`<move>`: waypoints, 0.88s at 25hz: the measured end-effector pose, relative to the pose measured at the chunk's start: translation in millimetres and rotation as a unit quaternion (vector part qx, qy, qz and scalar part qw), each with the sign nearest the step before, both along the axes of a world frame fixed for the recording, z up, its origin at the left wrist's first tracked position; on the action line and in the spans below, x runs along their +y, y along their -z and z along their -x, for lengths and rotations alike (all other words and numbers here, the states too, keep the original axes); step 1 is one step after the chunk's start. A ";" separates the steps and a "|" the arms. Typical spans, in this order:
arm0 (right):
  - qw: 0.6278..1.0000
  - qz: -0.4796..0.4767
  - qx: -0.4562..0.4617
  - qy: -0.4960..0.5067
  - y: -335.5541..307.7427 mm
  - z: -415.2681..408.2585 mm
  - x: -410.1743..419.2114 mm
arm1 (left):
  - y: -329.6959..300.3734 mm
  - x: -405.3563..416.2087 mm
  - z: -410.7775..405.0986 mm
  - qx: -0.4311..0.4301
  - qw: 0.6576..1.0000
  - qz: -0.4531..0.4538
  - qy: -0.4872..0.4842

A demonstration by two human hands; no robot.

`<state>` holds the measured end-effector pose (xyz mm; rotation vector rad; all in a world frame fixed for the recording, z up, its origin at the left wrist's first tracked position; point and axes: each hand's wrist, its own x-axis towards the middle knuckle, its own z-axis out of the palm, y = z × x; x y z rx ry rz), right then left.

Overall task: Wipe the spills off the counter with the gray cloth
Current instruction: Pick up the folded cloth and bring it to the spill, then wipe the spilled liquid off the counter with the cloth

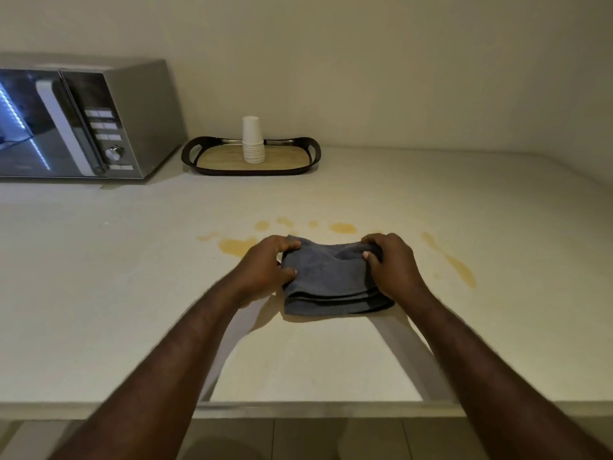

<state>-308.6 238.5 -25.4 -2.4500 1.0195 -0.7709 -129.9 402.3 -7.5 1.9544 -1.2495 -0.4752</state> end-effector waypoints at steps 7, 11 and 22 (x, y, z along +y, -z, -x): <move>0.985 0.018 0.140 0.095 22.5 8.0 27.6 | 23.0 5.7 9.2 -0.114 0.990 -0.072 0.051; 0.975 0.078 0.204 -0.040 30.4 -14.6 46.8 | 39.3 12.1 10.7 -0.177 0.980 -0.089 -0.034; 0.969 0.055 0.232 -0.068 60.0 -31.1 49.3 | 65.5 26.0 2.8 -0.297 0.946 -0.133 -0.003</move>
